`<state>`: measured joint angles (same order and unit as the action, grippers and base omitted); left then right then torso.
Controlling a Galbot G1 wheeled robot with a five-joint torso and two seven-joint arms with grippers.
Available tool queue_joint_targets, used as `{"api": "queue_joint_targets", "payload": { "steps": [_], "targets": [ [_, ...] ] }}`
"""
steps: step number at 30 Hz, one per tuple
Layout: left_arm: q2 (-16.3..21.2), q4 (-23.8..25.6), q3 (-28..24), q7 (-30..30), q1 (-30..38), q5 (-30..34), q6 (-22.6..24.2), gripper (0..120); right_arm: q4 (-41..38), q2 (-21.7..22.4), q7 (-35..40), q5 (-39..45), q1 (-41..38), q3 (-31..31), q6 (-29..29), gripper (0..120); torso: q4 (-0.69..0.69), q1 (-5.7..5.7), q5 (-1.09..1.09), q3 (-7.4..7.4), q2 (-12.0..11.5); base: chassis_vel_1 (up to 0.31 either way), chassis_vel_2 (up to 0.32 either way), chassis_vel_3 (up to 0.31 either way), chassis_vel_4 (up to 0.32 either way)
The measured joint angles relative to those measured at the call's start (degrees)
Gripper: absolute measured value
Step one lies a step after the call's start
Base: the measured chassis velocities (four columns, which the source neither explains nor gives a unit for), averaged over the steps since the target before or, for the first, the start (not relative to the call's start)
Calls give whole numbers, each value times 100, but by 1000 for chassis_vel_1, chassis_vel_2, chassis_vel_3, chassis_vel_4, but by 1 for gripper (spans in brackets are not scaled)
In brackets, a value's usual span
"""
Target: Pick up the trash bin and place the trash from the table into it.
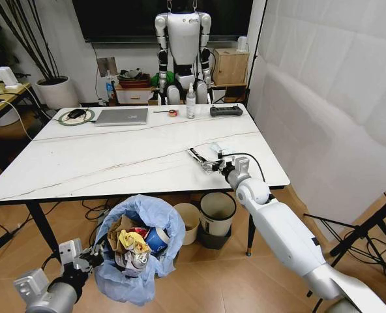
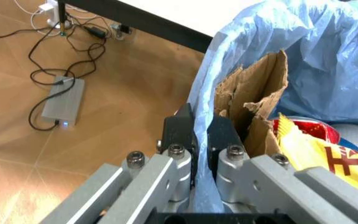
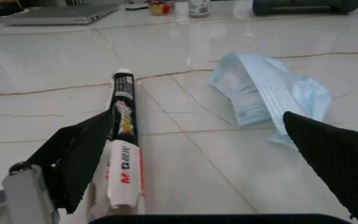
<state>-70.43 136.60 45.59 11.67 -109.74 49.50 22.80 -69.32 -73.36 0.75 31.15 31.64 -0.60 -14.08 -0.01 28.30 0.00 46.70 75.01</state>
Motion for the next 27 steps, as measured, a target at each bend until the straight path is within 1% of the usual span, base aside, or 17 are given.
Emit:
{"api": "queue_joint_targets", "payload": {
  "steps": [3,9,24,27],
  "targets": [
    [-34,10,3,-2,-19,-18,-5,0,403,-75,-52,-82,-146,-65,91,100,1,0,0,0,0,0,0,0,0],
    [-65,15,10,-8,-32,-37,-13,0,755,-99,-90,-155,-283,-119,185,100,0,0,0,0,0,0,0,0,0],
    [-104,14,-12,-15,-15,-69,-17,0,827,-60,-89,-143,-459,-170,201,100,0,0,0,0,0,0,0,0,0],
    [-103,30,9,-16,-28,-69,-17,0,1026,-101,-139,-152,-540,-150,231,100,0,0,0,0,0,0,0,0,0]
  ]
}}
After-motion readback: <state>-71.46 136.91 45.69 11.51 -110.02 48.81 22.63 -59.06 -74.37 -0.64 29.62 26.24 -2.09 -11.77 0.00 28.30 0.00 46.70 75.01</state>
